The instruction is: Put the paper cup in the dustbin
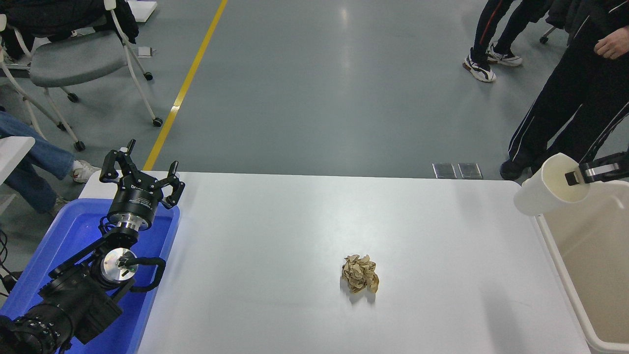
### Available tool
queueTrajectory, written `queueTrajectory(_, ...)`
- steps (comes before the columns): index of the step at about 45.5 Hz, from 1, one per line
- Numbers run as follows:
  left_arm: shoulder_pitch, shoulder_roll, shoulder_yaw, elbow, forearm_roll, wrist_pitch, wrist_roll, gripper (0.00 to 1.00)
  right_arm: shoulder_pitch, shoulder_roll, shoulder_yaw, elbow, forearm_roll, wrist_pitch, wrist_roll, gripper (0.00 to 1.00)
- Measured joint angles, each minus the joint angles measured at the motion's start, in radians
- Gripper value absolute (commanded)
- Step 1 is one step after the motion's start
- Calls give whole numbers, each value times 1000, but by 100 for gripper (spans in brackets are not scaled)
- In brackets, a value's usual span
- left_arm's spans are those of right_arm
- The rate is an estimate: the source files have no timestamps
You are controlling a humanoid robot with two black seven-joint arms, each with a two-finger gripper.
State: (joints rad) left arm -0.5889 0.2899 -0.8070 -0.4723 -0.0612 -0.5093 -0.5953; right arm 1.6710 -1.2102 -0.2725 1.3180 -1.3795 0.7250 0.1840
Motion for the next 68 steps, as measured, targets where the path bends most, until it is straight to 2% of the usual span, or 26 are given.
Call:
queueTrajectory(10,0,0,0,0,0,0,0,100,-63,-29,7,-122,63,-76,0,0)
queueTrajectory(17,0,0,0,0,0,0,0,100,-133,-37,9,-231,174,-140,0,0)
queueTrajectory(39,0,1,0,0,0,0,0,100,-468,17,20,-546,830,-362,0,0)
queueTrajectory(48,0,1,0,0,0,0,0,100,-634,87,74,-630,1100,-452,16,0)
queueTrajectory(55,0,2,0,0,0,0,-1,100,-792,151,211,-674,1271,-503,29,0)
queueTrajectory(68,0,2,0,0,0,0,-1,100,-1033,346,522,-870,1398,-541,32,0)
